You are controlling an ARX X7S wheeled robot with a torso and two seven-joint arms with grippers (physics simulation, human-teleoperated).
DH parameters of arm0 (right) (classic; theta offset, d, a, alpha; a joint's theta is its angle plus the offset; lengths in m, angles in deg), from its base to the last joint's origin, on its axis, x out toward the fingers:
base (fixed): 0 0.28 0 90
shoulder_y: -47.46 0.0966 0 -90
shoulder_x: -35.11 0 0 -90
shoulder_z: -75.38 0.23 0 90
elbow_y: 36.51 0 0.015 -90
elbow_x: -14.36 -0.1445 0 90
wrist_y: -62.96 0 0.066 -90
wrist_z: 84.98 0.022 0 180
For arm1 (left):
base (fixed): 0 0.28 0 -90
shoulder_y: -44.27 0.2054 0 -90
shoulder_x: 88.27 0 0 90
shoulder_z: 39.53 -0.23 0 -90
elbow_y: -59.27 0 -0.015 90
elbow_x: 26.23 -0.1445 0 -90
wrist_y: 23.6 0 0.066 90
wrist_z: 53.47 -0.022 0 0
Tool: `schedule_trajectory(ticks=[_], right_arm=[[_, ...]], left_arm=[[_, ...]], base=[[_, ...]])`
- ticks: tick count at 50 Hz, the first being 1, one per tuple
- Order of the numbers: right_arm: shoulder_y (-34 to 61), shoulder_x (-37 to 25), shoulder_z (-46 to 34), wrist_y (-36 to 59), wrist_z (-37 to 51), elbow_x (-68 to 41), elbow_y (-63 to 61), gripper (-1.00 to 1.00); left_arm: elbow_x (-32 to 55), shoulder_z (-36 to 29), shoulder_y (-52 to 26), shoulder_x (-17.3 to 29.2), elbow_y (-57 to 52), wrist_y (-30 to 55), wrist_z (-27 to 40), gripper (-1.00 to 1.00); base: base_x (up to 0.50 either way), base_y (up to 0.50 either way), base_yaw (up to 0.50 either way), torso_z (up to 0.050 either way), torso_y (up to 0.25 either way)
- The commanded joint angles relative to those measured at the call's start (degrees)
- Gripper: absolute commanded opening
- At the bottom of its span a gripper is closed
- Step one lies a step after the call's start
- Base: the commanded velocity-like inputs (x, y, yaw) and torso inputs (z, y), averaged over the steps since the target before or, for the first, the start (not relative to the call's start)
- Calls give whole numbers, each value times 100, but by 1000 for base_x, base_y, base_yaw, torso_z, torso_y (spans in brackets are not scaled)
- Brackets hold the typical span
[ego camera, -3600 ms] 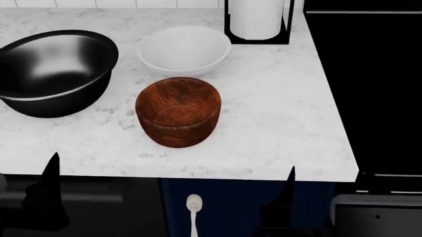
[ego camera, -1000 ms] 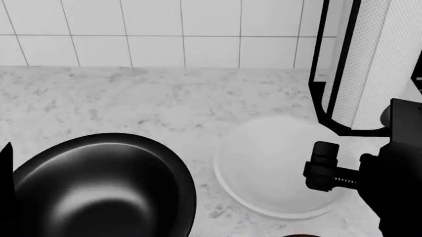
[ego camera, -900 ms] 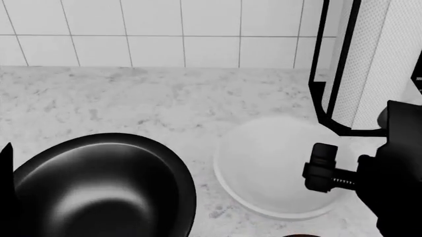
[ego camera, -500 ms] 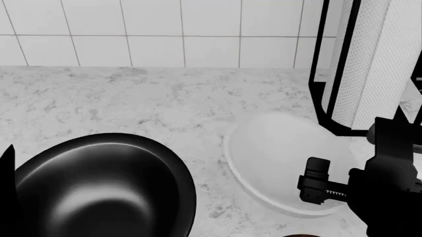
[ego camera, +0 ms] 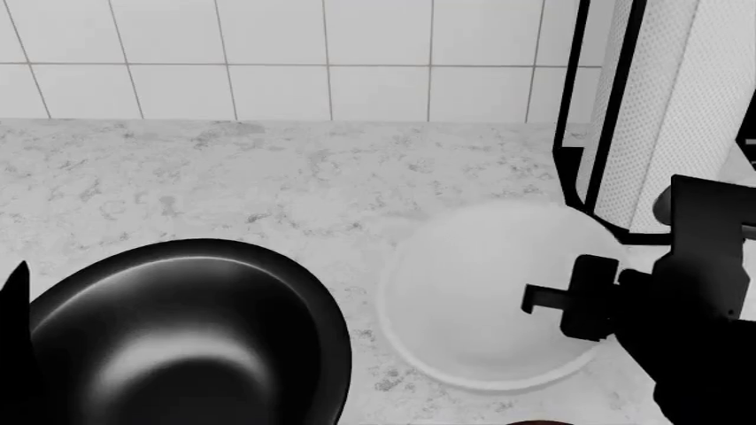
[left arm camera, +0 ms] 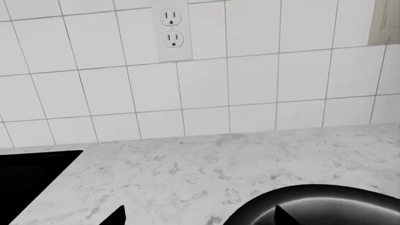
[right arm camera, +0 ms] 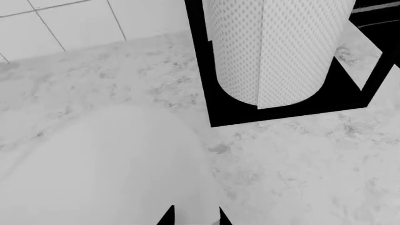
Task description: Stack the bowls from largest to smallest.
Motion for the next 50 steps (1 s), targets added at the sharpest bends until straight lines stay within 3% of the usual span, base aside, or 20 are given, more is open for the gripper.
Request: schedule_trajectory(ticks=[1,14,22,33,43,50], right_arm=[[8,42,174,174,-78,-75,-626,-100],[439,579,1568,698,1197,-1647,-964,-100],[1027,788,1907,1153,2429,-2987,-1254,-100],[1727,1268,1192,940,4213,-5173,-1450,-100],[1510,1608,412,756,4671,-5974,-1615,-100],[1243,1806,142,830,4568,-5837,-1674,-100]], left_arm=[[44,152,-13,-62,-4,-41,-72,100],[193,409,-85,11,32,13,-40,100],[544,1189,-514,135,-102,596,-21,100],[700,1538,-524,398,-35,586,93,100],[822,1594,-504,499,-10,545,221,100],[932,1660,-527,567,-12,563,324,100]], base=[[0,0,0,0,0],[0,0,0,0,0],[0,0,0,0,0],[0,0,0,0,0],[0,0,0,0,0],[0,0,0,0,0]])
